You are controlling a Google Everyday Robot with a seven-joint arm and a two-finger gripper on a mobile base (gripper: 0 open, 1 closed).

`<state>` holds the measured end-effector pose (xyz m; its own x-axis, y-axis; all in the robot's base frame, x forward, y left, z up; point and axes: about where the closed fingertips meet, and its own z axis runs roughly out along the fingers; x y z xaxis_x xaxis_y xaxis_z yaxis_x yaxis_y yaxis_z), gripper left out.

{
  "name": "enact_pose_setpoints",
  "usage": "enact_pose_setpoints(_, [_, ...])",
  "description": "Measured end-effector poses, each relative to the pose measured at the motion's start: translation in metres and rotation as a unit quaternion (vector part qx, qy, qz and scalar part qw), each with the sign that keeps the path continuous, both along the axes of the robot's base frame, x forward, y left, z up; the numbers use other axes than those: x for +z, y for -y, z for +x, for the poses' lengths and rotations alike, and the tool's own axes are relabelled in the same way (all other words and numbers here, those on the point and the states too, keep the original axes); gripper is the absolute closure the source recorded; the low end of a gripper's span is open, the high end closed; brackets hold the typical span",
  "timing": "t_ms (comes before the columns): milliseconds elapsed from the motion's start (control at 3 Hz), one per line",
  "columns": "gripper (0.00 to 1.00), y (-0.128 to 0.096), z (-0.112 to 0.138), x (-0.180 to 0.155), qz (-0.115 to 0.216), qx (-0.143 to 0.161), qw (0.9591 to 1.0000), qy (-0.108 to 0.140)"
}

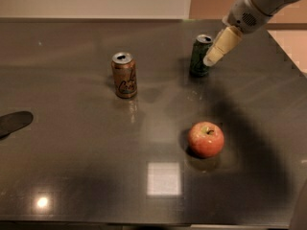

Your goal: Move green can near apple

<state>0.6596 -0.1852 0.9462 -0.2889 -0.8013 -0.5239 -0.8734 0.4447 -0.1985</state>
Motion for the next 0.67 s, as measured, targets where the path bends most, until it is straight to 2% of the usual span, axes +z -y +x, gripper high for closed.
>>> enact_pose_setpoints(667, [0.0,-0.01,0.045,-0.024,0.022,-0.032,0.999,-0.024])
